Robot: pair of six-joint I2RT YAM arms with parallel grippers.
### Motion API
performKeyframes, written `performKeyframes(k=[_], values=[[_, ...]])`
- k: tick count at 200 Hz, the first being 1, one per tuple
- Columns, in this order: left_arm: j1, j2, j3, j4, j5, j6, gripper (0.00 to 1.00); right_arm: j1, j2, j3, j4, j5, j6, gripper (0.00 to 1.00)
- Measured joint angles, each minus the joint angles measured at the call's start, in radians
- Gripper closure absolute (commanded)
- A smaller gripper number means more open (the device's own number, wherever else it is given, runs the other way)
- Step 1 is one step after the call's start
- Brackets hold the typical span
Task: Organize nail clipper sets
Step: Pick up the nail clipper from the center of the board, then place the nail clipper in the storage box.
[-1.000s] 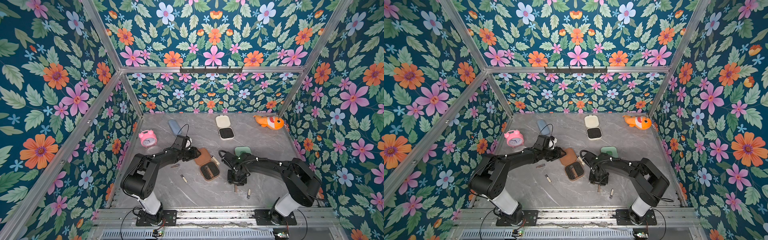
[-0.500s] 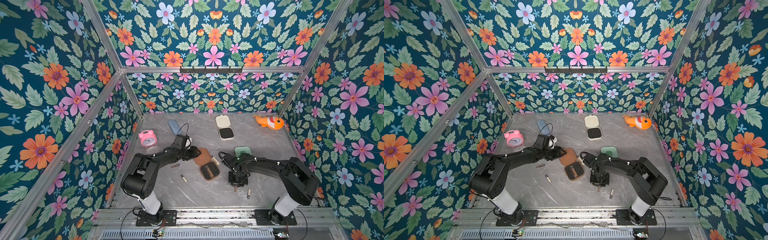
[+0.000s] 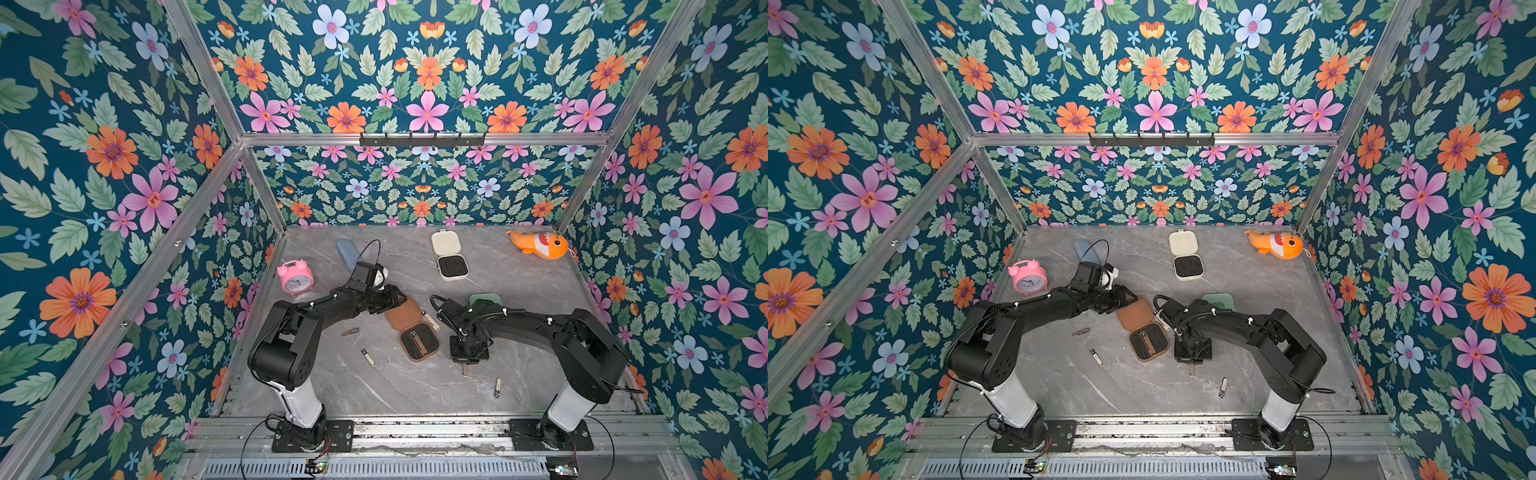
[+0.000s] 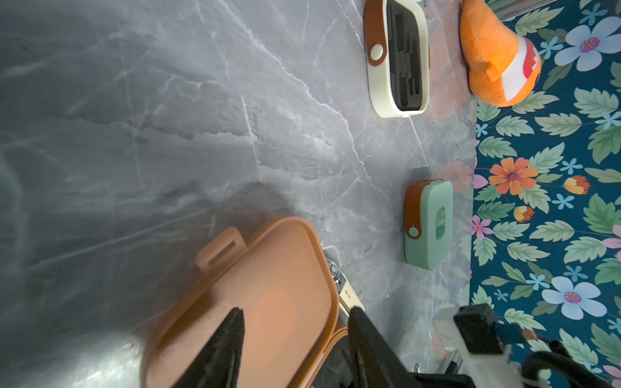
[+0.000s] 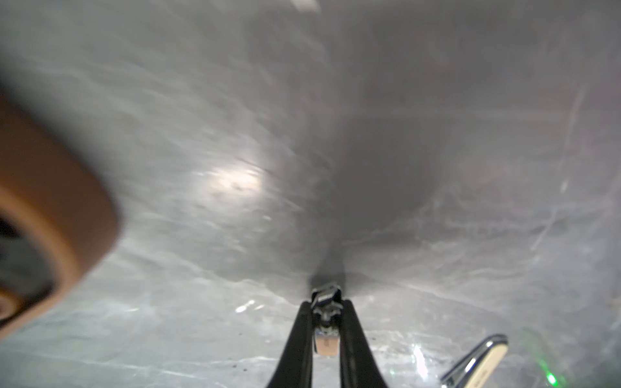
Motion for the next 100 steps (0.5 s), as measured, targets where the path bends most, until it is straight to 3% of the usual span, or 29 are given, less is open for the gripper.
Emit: performKeyframes(k=[48,100], values=[[-0.002,0.050,0.014,0.000,0.002,-0.018,0.47,0.001,0.007,0.136,0.018,0.034,-0.146,0.96],[-0.002,0.087,0.020,0.010,-0.008,-0.022,0.49,0.003,0.113,0.274,0.097,0.043,-0.328,0.96]])
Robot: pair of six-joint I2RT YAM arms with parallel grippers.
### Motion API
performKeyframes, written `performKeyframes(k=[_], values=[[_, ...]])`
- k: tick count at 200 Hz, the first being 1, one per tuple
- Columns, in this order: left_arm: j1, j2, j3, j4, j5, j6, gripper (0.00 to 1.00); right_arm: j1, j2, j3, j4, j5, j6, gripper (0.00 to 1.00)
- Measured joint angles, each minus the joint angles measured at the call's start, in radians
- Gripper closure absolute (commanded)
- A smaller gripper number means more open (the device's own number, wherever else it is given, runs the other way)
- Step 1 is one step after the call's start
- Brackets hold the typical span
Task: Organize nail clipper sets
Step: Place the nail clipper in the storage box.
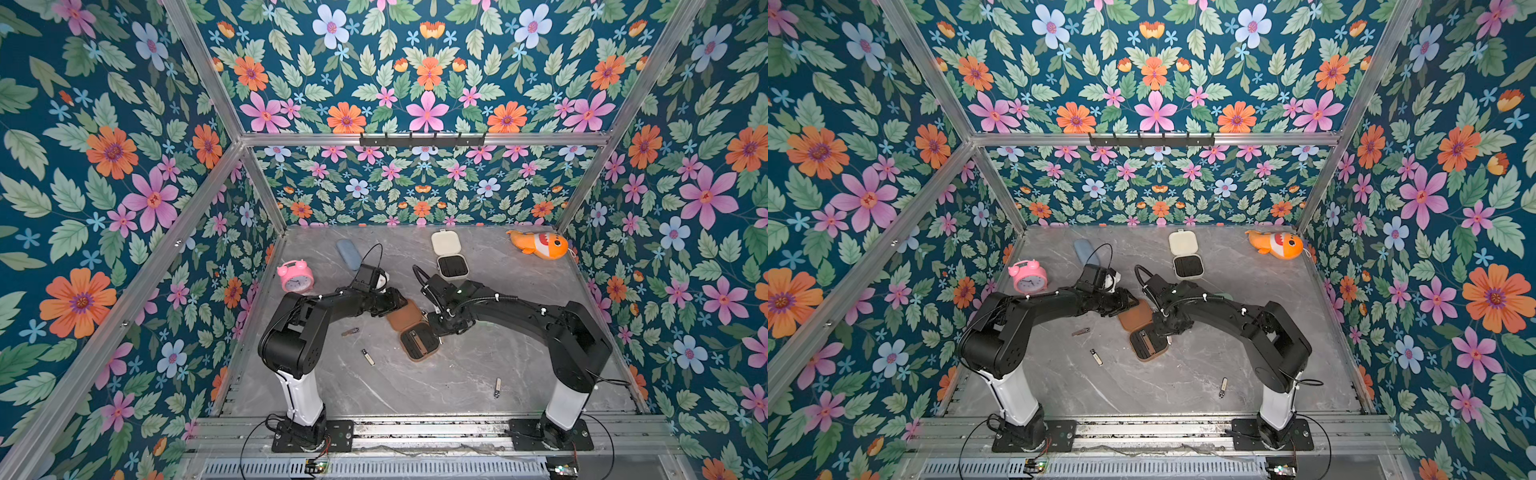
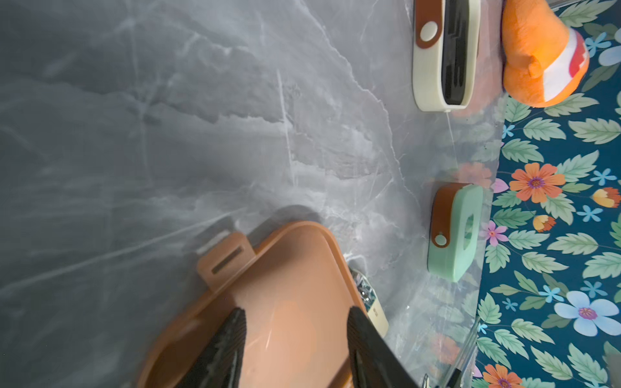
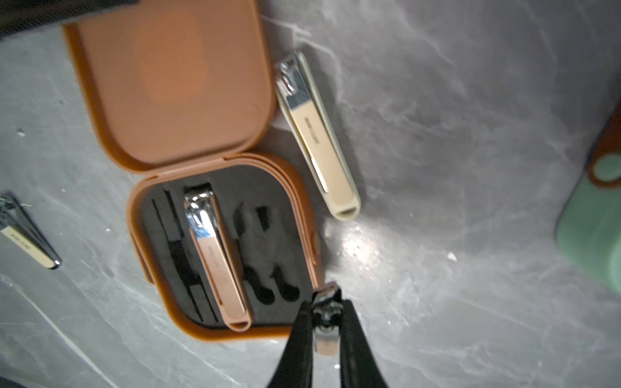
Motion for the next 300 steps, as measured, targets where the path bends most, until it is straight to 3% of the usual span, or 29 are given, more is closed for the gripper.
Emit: performKeyframes(k=[89,300], values=[[0.000,0.002,-0.012,0.034,-0.021,0.000,0.49,0.060,0.097,0.094,0.054,-0.025,-0.137,0.96],[0.001,-0.002,-0.018,0.034,-0.027,0.001,0.49,0.106,0.118,0.035,0.060,0.006,-0.155,0.96]])
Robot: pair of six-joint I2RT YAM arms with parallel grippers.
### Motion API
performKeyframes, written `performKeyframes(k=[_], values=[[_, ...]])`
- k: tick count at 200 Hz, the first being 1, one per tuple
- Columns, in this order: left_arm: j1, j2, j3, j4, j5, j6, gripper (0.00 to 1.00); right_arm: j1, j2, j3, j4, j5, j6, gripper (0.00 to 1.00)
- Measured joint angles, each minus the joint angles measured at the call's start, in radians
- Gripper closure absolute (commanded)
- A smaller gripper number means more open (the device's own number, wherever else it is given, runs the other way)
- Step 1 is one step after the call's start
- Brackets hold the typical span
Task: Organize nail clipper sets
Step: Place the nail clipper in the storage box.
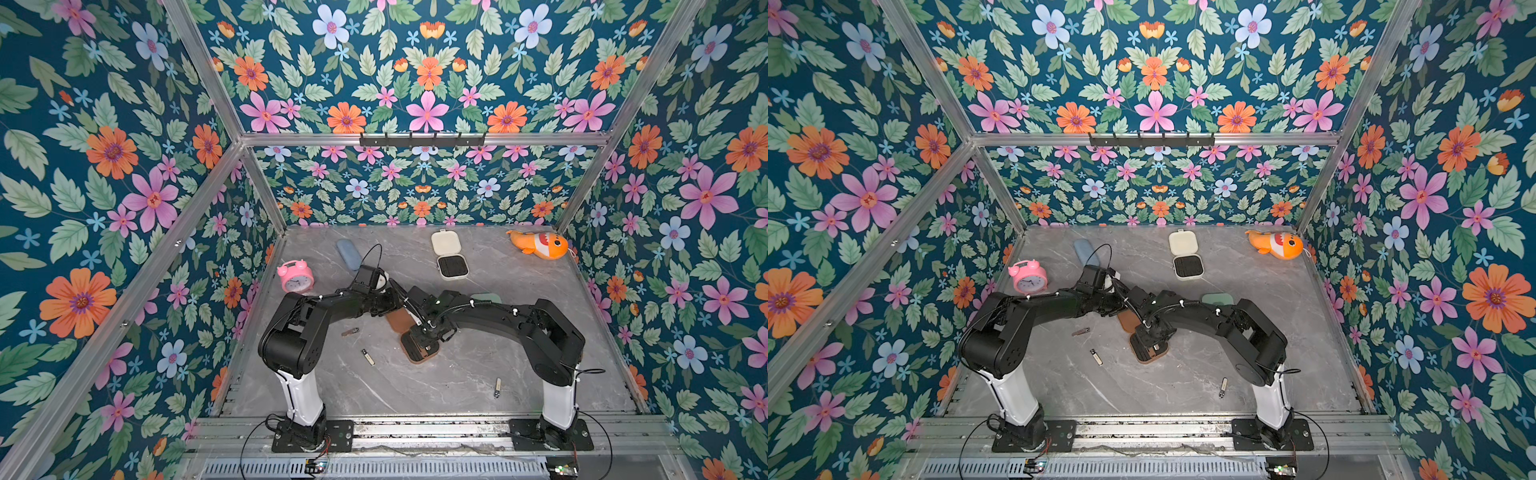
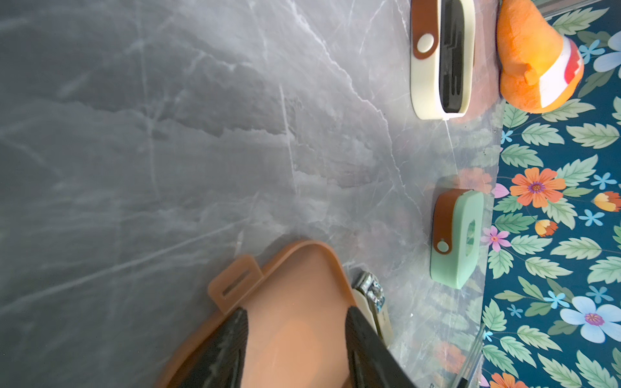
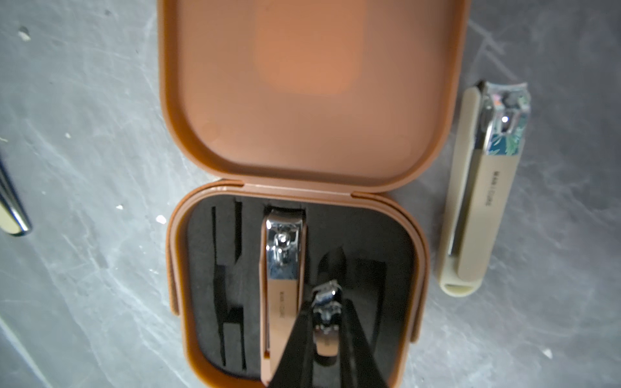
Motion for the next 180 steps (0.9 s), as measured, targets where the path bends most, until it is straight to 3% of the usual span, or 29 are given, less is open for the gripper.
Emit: performKeyframes(k=[61,127,180], values=[[0.000,-0.014,0.000,-0.030,-0.008,0.003,0.49,0.000,0.024,-0.008,0.024,-0.001,0.023,0.94],[-0.001,-0.026,0.002,-0.055,-0.018,0.003,0.49,-0.003,0.028,0.013,-0.007,0.003,0.045,0.75],[-0.003,-0.027,0.005,-0.062,-0.018,0.003,0.49,-0.023,0.028,0.034,-0.027,0.013,0.053,0.74]])
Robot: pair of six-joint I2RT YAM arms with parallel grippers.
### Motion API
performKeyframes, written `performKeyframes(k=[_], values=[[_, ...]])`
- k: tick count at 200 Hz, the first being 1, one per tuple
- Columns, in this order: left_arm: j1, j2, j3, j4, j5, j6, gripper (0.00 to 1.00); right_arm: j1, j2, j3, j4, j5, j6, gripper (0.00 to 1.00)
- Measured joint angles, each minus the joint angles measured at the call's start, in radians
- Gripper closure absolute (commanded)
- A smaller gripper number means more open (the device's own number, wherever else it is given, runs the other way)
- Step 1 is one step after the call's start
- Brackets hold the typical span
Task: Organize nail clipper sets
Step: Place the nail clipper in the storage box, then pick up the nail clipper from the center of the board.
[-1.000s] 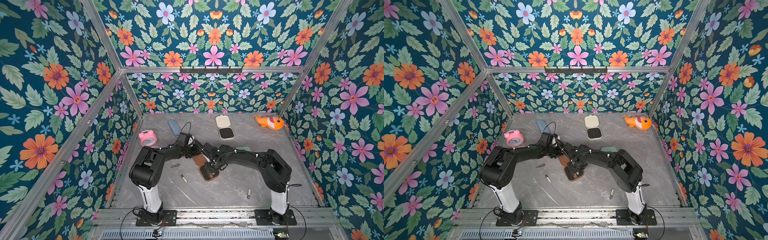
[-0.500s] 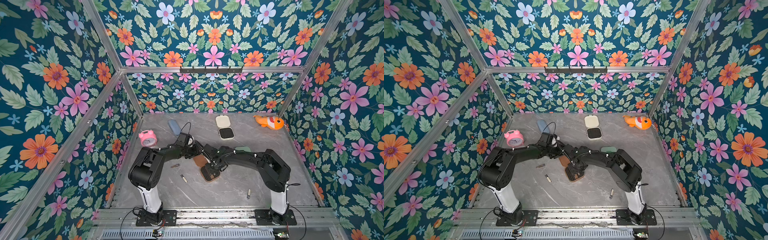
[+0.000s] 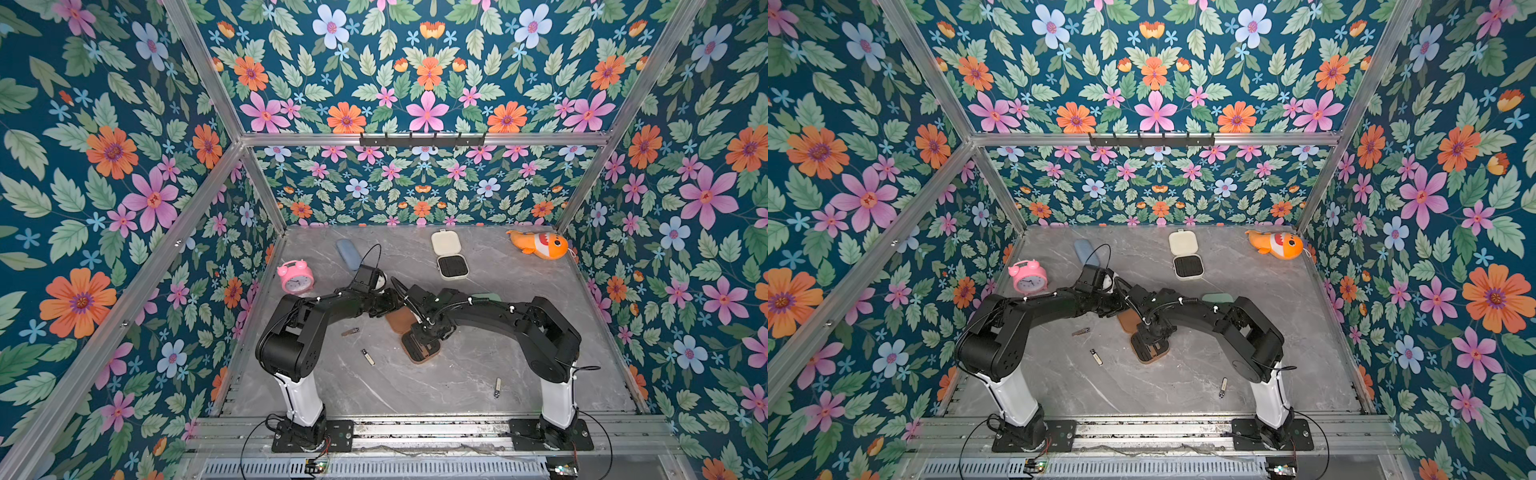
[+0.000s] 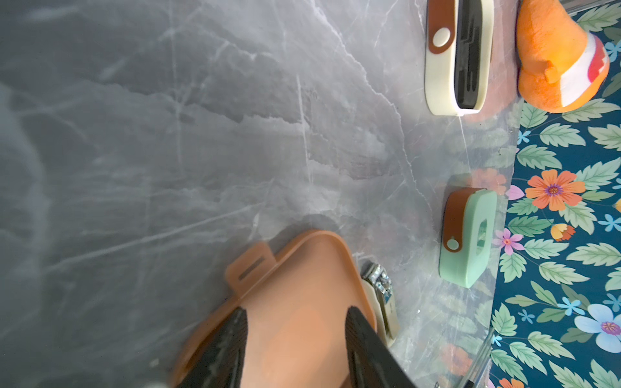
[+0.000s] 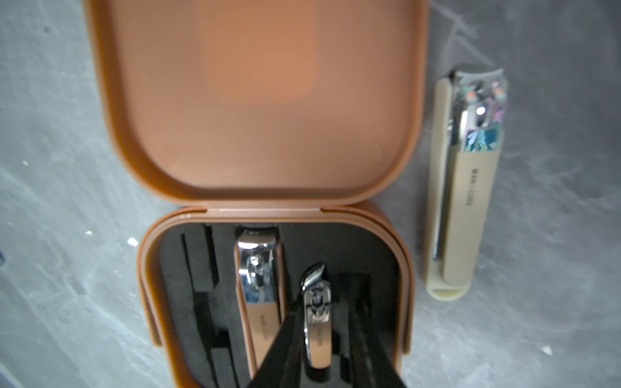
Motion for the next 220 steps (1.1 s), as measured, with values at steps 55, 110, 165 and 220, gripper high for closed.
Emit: performKeyframes(k=[55,110,165,220], values=[[-0.002,0.000,0.002,-0.007,0.000,0.000,0.49,-0.009,0.000,0.060,-0.006,0.012,0.000,0.73],[-0.003,-0.005,0.007,-0.013,0.000,0.000,0.50,-0.010,-0.010,0.041,-0.006,0.013,0.000,0.86],[-0.003,-0.059,0.065,-0.063,-0.010,0.021,0.49,-0.009,-0.026,-0.030,0.014,-0.018,0.011,0.88],[0.064,-0.175,0.069,-0.196,-0.123,0.106,0.39,-0.008,-0.057,-0.027,0.027,-0.017,0.022,0.81]])
